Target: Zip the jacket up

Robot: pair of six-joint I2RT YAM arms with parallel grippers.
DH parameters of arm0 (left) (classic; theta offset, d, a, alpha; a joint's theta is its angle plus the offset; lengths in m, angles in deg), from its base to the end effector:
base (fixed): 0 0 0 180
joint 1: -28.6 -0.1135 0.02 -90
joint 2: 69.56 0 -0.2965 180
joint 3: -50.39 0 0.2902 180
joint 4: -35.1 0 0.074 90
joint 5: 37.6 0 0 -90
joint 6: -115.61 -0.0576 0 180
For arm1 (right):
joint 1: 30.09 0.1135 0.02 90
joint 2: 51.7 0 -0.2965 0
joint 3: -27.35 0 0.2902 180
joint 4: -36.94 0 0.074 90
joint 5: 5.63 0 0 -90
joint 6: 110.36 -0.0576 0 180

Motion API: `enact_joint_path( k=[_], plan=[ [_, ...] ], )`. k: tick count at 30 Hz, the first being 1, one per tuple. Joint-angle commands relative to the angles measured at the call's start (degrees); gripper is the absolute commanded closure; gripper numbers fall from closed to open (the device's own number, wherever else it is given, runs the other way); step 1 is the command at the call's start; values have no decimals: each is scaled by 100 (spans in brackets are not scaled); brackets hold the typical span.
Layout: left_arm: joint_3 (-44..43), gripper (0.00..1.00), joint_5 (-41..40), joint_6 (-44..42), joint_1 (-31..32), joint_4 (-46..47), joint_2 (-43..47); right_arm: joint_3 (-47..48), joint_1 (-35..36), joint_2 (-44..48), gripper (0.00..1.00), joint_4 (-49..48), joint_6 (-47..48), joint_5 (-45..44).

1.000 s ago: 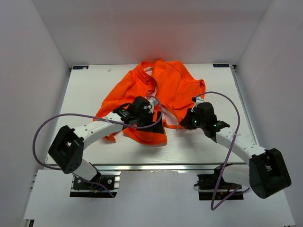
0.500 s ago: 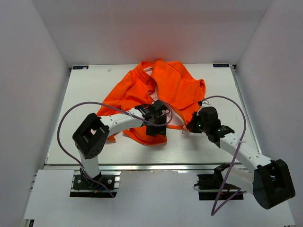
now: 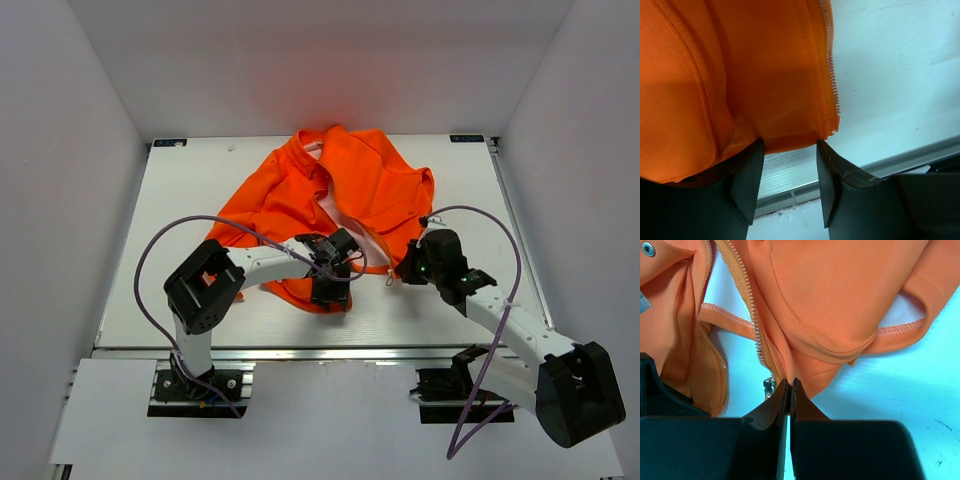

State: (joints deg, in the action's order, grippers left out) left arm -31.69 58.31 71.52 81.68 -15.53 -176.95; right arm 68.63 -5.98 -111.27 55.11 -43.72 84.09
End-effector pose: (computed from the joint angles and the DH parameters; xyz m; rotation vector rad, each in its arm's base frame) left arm 0.2373 -0.3256 0.1450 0.2091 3.0289 -0.3865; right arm 0.2294 0.1024 0.1999 -0.0119 2.2448 0.4508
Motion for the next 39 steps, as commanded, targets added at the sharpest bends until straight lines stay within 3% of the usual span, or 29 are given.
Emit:
enact_joint_path(
  k=[1, 9, 16, 17, 22, 28, 39],
  plan=[
    [-77, 42, -503, 146, 150, -427, -115, -25, -21, 112, 100, -62, 86, -113],
    [-525, 41, -1380, 814, 185, -1130, -756, -51, -21, 191, 100, -35, 85, -184],
    [-666, 19, -1567, 964, 212, -1272, -713, -104, -21, 271, 100, -97, 85, -113],
    [-675, 9, -1558, 955, 212, -1254, -652, -96, -21, 262, 100, -97, 85, -87],
    [-623, 2, -1470, 920, 220, -1044, -204, -104, -13, 253, 100, -149, 103, -52],
    [-666, 2, -1689, 849, 220, -1052, 377, -96, -13, 157, 100, -167, 129, -17],
    [-605, 2, -1664, 691, 220, -1026, -9, -69, -13, 42, 100, -123, 165, -17]
  ],
)
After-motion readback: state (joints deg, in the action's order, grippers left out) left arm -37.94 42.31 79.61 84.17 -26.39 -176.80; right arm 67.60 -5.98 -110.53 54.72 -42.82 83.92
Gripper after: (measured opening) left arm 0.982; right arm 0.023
